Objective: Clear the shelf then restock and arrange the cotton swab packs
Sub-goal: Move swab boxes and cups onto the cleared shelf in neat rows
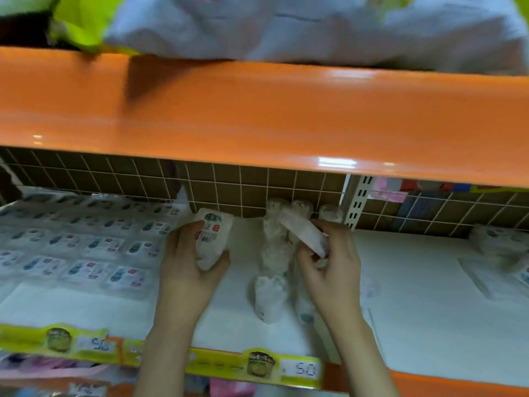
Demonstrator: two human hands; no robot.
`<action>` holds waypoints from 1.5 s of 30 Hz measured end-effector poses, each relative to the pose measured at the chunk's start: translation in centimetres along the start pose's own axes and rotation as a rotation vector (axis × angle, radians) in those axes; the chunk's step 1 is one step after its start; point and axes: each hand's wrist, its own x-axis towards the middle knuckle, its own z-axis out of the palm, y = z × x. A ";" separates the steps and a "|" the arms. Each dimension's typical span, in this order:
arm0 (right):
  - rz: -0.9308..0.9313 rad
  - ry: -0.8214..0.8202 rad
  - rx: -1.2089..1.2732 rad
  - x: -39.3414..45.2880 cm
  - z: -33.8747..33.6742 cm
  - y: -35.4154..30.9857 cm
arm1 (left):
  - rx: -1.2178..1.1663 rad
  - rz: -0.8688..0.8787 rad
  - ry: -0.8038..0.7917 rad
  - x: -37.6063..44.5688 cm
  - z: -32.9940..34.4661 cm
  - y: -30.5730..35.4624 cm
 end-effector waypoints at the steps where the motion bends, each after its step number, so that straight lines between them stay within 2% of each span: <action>1: -0.003 0.007 0.002 0.0 1.2 -0.9 | -0.006 0.000 -0.002 0.5 -1.0 -0.9; 7: -0.028 -0.021 0.049 -1.5 9.0 -6.8 | -0.033 -0.068 0.055 3.0 -8.0 -7.6; 12: -0.063 -0.091 -0.009 -3.2 13.2 -10.2 | 0.054 -0.057 0.069 4.1 -11.2 -12.8; 19: -0.001 -0.096 -0.117 -4.4 14.7 -10.8 | 0.144 -0.009 0.103 4.4 -12.9 -15.2; 27: 0.060 -0.117 -0.044 -5.8 14.9 -10.4 | 0.258 0.097 0.166 3.1 -12.5 -15.8; 35: 0.111 -0.169 -0.017 -7.0 15.2 -10.2 | 0.164 0.007 -0.047 1.9 -12.8 -15.6; 42: 0.118 -0.166 -0.023 -7.8 17.6 -12.6 | 0.288 0.037 -0.032 1.9 -15.4 -18.3; 45: 0.095 -0.166 -0.034 -8.4 19.7 -14.3 | 0.330 0.083 -0.104 2.4 -17.1 -21.1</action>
